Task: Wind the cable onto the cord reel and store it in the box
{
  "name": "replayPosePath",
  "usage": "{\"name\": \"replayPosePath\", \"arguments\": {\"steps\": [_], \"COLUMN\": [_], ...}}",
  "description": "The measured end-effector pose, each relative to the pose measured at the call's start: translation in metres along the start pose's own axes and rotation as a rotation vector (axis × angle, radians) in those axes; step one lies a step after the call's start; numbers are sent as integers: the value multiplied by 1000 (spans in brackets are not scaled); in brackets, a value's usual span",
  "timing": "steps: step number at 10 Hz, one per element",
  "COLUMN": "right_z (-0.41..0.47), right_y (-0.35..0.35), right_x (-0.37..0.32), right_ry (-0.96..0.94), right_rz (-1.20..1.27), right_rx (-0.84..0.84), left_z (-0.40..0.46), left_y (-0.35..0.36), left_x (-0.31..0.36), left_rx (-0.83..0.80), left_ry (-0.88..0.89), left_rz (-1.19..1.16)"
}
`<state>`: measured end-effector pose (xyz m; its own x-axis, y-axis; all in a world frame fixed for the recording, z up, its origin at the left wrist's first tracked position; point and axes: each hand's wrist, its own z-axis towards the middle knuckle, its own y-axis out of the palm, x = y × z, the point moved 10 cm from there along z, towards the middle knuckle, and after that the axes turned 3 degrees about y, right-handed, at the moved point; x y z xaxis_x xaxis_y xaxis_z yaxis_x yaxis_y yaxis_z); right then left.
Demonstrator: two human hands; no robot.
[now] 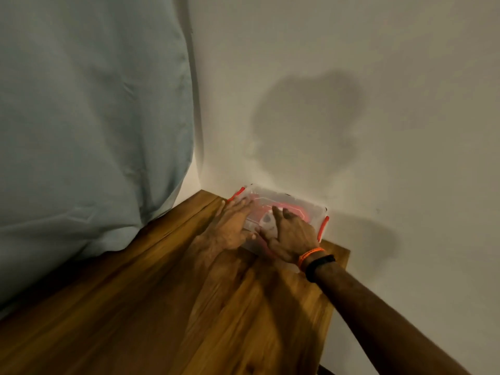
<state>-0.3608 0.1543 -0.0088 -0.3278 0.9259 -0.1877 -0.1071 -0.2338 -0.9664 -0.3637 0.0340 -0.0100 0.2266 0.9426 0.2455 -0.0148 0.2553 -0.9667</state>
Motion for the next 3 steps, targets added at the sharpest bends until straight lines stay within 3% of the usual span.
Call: {"name": "replayPosePath", "arguments": {"steps": [1, 3], "right_z": [6, 23], "right_y": [-36, -153], "right_x": [-7, -48], "right_ry": [-38, -136], "right_rz": [49, 23], "right_rx": [13, 146], "left_z": [-12, -46], "left_y": [-38, -164], "left_x": [-11, -11], "left_rx": [24, 226], "left_ry": [-135, -295], "left_rz": [84, 158]}}
